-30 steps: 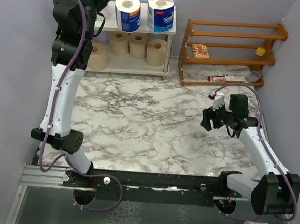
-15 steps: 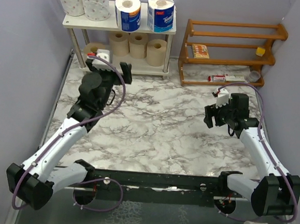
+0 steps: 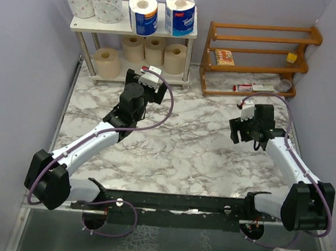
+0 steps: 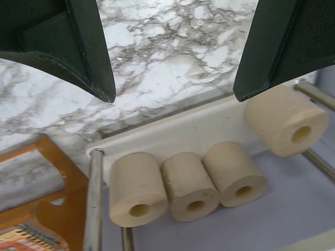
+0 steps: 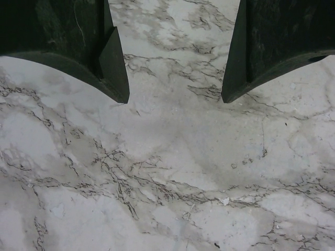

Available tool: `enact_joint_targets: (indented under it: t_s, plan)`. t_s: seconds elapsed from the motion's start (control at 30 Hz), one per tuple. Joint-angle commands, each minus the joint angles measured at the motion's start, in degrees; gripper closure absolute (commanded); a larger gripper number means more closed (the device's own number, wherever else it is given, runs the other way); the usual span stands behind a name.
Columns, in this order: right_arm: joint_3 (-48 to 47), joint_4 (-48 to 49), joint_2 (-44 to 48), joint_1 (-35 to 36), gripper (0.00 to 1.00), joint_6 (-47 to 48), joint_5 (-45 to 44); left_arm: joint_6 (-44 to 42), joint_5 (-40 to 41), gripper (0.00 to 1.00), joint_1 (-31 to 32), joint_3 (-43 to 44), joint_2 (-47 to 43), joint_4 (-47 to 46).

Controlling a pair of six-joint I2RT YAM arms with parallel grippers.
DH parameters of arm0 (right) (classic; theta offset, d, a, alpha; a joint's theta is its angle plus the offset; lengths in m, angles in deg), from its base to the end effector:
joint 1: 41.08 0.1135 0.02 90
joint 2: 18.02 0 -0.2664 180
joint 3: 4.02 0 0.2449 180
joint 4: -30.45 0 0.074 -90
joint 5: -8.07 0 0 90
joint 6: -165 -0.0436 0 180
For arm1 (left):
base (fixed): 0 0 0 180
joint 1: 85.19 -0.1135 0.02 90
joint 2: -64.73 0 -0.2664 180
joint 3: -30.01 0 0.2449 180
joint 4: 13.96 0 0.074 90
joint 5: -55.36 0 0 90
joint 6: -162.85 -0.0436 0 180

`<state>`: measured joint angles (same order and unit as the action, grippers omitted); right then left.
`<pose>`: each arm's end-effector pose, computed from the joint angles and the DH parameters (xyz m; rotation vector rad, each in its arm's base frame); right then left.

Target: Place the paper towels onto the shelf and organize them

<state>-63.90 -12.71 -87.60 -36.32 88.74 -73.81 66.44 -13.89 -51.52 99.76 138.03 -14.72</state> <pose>0.2379 0.0260 0.2285 -0.4575 2.4411 0.1104 0.2603 -0.1549 0.3479 0.2849 1.5915 -0.0741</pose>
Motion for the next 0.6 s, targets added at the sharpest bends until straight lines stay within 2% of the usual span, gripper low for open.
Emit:
enact_joint_targets:
  t_s: [0.0,0.1,0.23,0.33,0.57]
  plan:
    - [-1.2,1.2,0.5,-0.4,0.28,0.0,-0.4,-8.1,7.2,0.01,0.1,3.0,1.2,-9.7]
    - [-1.3,0.9,0.9,-0.4,0.28,0.1,0.4,-8.8,9.0,0.01,0.1,10.8,8.1,-6.2]
    - [-0.7,1.2,3.0,-0.4,0.28,0.3,0.9,-12.3,14.2,0.01,0.1,19.8,16.8,-7.3]
    - [-0.5,1.4,3.9,-0.4,0.28,0.6,1.6,-17.6,17.8,0.01,0.1,24.3,21.0,-14.4]
    - [-0.6,1.3,2.7,-0.4,0.29,0.3,0.0,-27.9,18.7,0.01,-0.2,30.5,28.9,-27.4]
